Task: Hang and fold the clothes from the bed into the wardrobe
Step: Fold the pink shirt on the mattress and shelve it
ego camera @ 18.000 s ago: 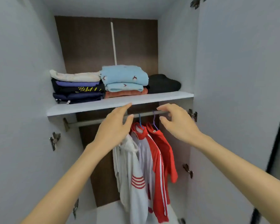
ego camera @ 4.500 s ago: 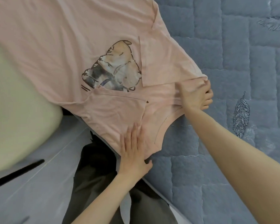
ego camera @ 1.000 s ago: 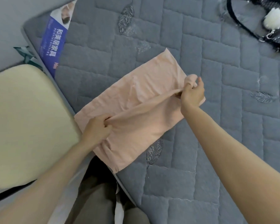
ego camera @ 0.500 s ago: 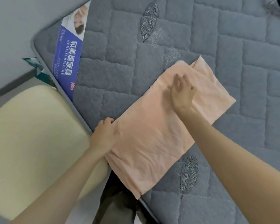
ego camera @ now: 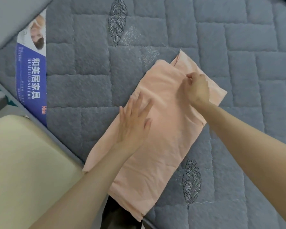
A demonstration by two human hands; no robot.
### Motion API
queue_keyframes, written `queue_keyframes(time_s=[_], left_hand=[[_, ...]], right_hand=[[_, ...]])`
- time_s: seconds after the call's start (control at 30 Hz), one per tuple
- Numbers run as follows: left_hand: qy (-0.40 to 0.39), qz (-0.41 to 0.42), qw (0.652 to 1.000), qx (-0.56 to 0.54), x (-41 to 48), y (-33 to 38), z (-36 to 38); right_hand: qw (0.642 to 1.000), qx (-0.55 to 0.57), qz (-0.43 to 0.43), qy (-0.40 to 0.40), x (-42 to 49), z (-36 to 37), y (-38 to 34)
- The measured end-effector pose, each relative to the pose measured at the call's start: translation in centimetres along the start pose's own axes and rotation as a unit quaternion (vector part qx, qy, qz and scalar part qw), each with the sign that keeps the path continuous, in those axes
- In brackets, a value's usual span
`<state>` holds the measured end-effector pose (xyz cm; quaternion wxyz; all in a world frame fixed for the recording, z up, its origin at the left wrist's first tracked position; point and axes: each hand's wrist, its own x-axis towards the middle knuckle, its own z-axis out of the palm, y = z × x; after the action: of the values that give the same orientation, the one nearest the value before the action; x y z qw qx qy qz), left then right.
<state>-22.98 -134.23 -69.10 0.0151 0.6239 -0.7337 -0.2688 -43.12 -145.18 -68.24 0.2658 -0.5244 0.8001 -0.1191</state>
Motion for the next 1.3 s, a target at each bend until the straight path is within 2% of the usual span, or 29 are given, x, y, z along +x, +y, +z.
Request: queue_keyframes(time_s=[0.13, 0.23, 0.33, 0.43, 0.57, 0.67, 0.73, 0.83, 0.93, 0.97, 1.1, 1.23, 1.3], left_hand=[[-0.022, -0.06, 0.998, -0.004, 2.3, 0.3, -0.2], [0.012, -0.088, 0.995, -0.038, 3.1, 0.3, -1.3], [0.021, -0.092, 0.993, -0.074, 4.1, 0.2, -2.2], [-0.018, -0.134, 0.977, -0.166, 5.3, 0.0, -2.8], [-0.029, -0.147, 0.973, -0.176, 6.1, -0.8, -3.0], [-0.048, -0.168, 0.964, -0.198, 6.2, -1.0, -2.6], [-0.051, -0.183, 0.961, -0.203, 6.8, -1.0, -2.5], [-0.076, -0.216, 0.94, -0.251, 8.3, -0.6, -3.1], [-0.108, -0.269, 0.881, -0.373, 9.3, 0.6, -3.5], [-0.114, -0.269, 0.871, -0.394, 9.4, 1.2, -3.5], [-0.106, -0.238, 0.885, -0.386, 8.8, 2.5, -4.2], [-0.067, -0.227, 0.865, -0.443, 6.0, 0.8, -8.1], [-0.042, -0.201, 0.867, -0.455, 3.9, -0.3, -10.6]], right_hand=[[0.997, -0.001, 0.038, 0.072, 1.4, -1.4, 0.1], [0.995, 0.006, 0.044, 0.084, 0.7, -1.4, 0.8], [0.995, 0.083, 0.015, 0.054, -1.1, -1.4, 1.4], [0.985, 0.157, -0.006, 0.063, -4.2, -1.5, 2.1], [0.978, 0.097, 0.145, 0.119, -9.4, 0.3, 4.2], [0.935, 0.224, 0.258, 0.094, -12.2, 1.7, 5.0], [0.903, 0.308, 0.29, 0.073, -12.9, 2.3, 5.3], [0.888, 0.34, 0.306, 0.04, -12.4, 2.4, 5.3], [0.881, 0.366, 0.296, 0.037, -11.7, 1.4, 5.2], [0.879, 0.381, 0.285, 0.034, -11.6, 0.9, 5.1], [0.869, 0.439, 0.222, 0.042, -12.1, -1.4, 4.9], [0.874, 0.45, 0.18, 0.038, -13.3, -3.5, 4.0], [0.879, 0.461, 0.121, 0.016, -13.6, -4.7, 2.9]])
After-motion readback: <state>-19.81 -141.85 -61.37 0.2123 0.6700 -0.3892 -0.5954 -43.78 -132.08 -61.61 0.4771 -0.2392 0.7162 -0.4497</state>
